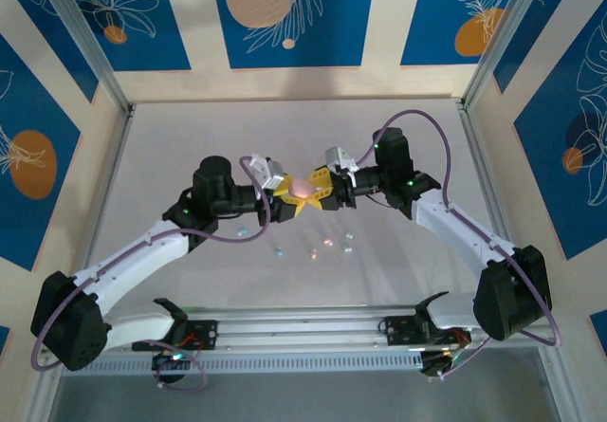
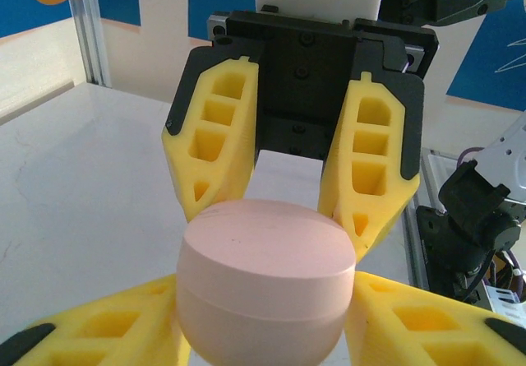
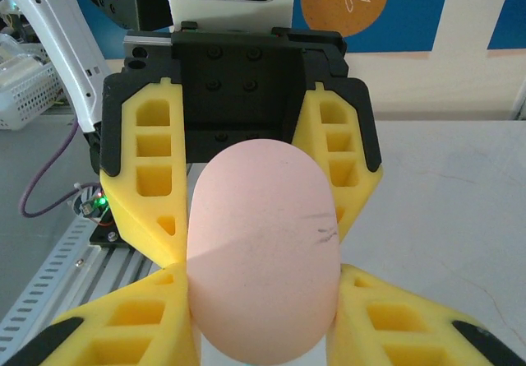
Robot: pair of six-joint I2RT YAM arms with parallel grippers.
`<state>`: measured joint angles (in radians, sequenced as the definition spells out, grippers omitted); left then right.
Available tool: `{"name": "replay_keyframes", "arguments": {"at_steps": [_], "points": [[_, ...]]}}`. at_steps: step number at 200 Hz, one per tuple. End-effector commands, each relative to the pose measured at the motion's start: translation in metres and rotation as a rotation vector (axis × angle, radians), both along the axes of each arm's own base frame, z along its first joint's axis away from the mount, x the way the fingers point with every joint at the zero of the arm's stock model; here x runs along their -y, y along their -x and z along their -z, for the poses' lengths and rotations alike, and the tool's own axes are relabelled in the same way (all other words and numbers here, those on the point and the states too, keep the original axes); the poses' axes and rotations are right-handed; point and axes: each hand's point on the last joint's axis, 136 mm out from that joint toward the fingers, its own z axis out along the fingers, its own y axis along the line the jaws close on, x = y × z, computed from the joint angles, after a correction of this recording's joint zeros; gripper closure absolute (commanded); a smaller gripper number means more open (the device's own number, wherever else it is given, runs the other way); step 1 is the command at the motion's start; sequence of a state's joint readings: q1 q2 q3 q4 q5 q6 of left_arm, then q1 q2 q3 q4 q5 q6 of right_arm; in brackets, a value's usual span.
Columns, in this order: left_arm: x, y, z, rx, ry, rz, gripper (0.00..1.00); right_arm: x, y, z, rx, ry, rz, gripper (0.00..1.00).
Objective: Insert wireless bluetooth earbuds into charging case
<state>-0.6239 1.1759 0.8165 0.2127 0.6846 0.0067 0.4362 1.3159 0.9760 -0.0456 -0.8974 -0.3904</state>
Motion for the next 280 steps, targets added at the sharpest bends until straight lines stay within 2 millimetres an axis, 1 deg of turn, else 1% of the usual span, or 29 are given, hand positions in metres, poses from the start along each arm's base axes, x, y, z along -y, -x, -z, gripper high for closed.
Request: {"name": "replay_keyframes", "arguments": {"at_steps": [1,21,57,107,139,171,203,249,280], "points": [[0.003,0.004,-0.015,0.022,0.023,0.035,0.51,0.001,0.002,-0.015,0.047,-0.015,-0.012,0.64],[0.004,0.004,-0.016,0.024,0.024,0.037,0.53,0.001,0.002,-0.015,0.055,-0.012,-0.009,0.64],[0.005,0.004,-0.015,0.016,0.025,0.042,0.53,0.001,0.003,-0.014,0.057,-0.005,-0.011,0.64],[0.005,0.005,-0.012,0.005,0.018,0.054,0.63,0.0,0.004,-0.016,0.047,-0.009,-0.014,0.63],[0.005,0.008,-0.011,0.019,0.028,0.062,0.69,0.002,0.002,-0.022,0.019,-0.018,0.0,0.55],[0.004,0.011,-0.011,0.047,0.046,0.07,0.71,0.008,-0.011,-0.028,-0.092,-0.031,0.062,0.45],[0.004,0.013,-0.012,0.052,0.066,0.075,0.72,0.013,-0.02,-0.031,-0.176,-0.035,0.108,0.39],[0.003,0.013,-0.016,0.048,0.125,0.064,0.73,0.015,-0.031,-0.037,-0.26,-0.031,0.16,0.36],[0.001,0.008,-0.02,0.053,0.186,0.025,0.73,0.013,-0.041,-0.041,-0.34,-0.014,0.214,0.35]]}}
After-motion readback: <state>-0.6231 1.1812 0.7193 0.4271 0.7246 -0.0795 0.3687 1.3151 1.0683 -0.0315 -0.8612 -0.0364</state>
